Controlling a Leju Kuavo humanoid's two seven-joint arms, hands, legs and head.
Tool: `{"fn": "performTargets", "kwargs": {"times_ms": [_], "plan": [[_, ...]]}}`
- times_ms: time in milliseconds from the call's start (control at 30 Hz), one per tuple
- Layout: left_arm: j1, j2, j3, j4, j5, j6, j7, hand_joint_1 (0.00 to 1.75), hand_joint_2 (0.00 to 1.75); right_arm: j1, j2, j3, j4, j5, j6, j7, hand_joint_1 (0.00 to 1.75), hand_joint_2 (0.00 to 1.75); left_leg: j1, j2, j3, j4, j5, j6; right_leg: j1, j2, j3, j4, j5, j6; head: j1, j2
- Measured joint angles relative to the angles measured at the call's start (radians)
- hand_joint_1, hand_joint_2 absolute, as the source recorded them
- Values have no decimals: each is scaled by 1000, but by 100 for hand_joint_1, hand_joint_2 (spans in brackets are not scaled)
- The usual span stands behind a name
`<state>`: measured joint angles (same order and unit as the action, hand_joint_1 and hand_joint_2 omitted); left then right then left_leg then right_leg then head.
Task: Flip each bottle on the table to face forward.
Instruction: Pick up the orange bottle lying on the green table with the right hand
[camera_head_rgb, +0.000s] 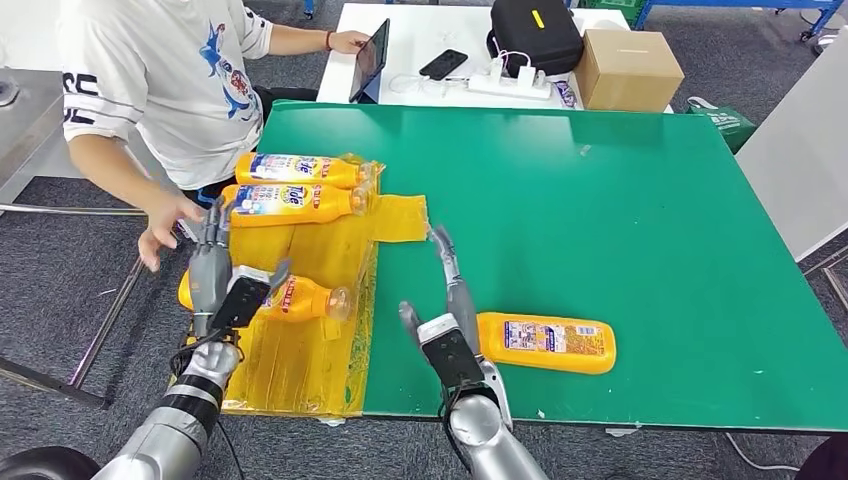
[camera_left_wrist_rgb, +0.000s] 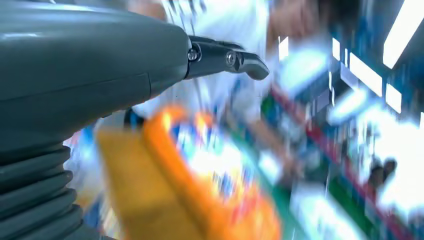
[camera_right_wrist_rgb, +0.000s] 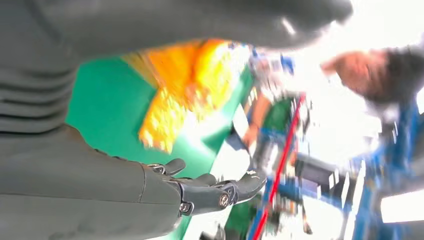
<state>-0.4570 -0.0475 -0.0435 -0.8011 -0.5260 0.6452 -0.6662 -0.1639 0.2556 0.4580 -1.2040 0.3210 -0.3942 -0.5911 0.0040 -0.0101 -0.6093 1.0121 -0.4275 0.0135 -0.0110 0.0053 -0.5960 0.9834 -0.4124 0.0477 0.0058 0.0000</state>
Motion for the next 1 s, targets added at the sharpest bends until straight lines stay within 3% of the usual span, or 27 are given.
{"fn": "performTargets", "kwargs": {"times_ms": [200, 333, 433, 767, 1000], "plan": [[23, -62, 144, -129, 8, 55, -32, 0, 175, -28, -53, 57, 49, 182, 70, 157, 0, 175, 0, 0, -3, 0, 0, 0, 0, 0, -2, 0, 0, 0, 0, 0], [82, -81, 167, -203, 93, 55, -33, 0, 175, -29, -151, 82, 48, 331, 134, 301, 0, 175, -1, -2, -4, 0, -1, 0, -1, -1, -2, -1, 0, 0, 0, 0], [130, -83, 165, -227, 136, 55, -33, 0, 175, -9, -242, 84, 6, 381, 202, 363, 0, 175, -2, -3, -4, 0, -1, 0, -2, -1, -3, -2, 0, 0, 0, 0], [205, -88, 132, -240, 166, -28, -36, 0, 175, 107, -479, 77, -213, 415, 288, 457, 0, 175, -2, -3, -4, 0, -2, 1, -2, -1, -3, -2, 0, 1, 0, 0], [221, -98, 113, -248, 145, -52, -36, 0, 175, 156, -540, 73, -307, 443, 301, 463, 0, 175, -2, -1, -4, 0, -2, 1, -2, -1, -3, -2, 0, 1, 0, 0]]}}
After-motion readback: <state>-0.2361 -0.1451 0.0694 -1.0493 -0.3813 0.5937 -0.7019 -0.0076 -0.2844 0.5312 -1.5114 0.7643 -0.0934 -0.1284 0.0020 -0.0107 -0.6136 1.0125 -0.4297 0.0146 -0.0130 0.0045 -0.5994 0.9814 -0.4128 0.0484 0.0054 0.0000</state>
